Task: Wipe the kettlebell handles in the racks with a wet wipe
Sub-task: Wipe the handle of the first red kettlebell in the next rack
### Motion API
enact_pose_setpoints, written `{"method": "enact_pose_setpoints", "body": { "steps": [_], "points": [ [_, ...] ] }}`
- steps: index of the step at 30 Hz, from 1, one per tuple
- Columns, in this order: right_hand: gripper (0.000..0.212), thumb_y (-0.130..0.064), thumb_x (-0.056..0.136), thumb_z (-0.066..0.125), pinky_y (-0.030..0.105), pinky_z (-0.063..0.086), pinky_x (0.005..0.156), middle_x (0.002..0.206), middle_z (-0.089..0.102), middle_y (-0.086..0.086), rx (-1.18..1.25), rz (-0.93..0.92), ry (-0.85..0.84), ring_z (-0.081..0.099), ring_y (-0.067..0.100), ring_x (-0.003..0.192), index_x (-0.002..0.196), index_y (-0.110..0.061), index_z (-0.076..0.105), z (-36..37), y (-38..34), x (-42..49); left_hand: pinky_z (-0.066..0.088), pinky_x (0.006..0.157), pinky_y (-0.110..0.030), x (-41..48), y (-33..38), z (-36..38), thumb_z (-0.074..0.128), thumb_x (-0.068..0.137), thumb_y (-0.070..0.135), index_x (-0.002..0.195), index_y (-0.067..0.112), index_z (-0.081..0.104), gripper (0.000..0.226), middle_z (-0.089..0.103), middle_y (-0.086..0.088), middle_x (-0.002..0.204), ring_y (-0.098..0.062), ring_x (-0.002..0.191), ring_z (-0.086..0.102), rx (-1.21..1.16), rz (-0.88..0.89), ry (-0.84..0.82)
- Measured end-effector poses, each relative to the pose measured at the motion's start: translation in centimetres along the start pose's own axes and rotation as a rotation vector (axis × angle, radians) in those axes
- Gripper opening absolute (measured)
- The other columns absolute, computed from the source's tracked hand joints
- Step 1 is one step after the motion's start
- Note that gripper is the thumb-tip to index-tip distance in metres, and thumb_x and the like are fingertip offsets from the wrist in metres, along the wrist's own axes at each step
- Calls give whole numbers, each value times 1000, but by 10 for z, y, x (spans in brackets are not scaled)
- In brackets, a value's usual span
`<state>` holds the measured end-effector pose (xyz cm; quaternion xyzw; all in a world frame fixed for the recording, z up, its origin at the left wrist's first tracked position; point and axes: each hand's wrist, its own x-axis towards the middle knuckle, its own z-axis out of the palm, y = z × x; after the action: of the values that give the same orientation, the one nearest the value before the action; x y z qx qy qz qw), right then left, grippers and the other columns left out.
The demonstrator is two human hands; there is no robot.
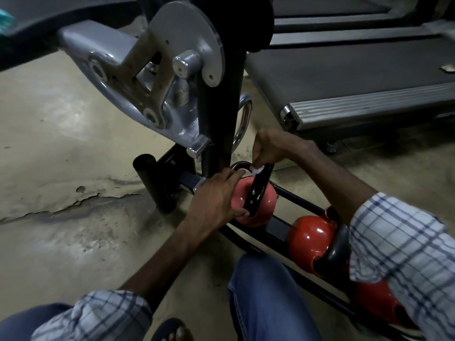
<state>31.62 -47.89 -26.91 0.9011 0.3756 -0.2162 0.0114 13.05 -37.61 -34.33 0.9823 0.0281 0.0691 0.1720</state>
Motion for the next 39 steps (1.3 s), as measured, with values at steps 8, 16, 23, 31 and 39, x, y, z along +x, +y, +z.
{"method": "enact_pose_setpoints", "body": {
  "steps": [8,16,23,31,39],
  "points": [
    [24,-38,68,79,29,47,60,82,71,1,-32,-9,165,67,21,78,85,-20,76,46,-33,-47,52,89,-39,-2,-6,3,85,59,58,151,26,36,109,55,1,132,-23,112,60,-62,-25,23],
    [14,-24,79,65,31,41,61,94,58,4,39,-73,506,59,24,88,86,-14,73,87,-49,-85,50,89,-41,-1,-7,-2,85,61,53,156,28,25,115,49,2,137,-23,116,57,-67,58,-46],
    [6,-7,89,72,25,44,68,85,59,1,359,-105,935,53,14,79,86,-10,75,168,-43,-105,53,83,-38,0,-8,-3,77,77,38,157,41,19,99,42,2,144,-22,116,57,-35,139,-115],
    [14,-3,88,70,31,39,59,78,52,4,234,-104,1029,47,18,73,76,-8,66,179,-56,-91,52,78,-35,2,-8,-4,80,76,23,156,45,16,105,41,1,145,-24,114,59,10,150,-139],
    [16,-5,86,76,29,59,85,99,76,-6,1283,228,858,72,8,97,94,-19,76,193,-31,-113,48,81,-31,2,-7,-1,86,70,33,156,46,17,111,41,2,146,-22,118,57,12,147,-123]
  ]
}}
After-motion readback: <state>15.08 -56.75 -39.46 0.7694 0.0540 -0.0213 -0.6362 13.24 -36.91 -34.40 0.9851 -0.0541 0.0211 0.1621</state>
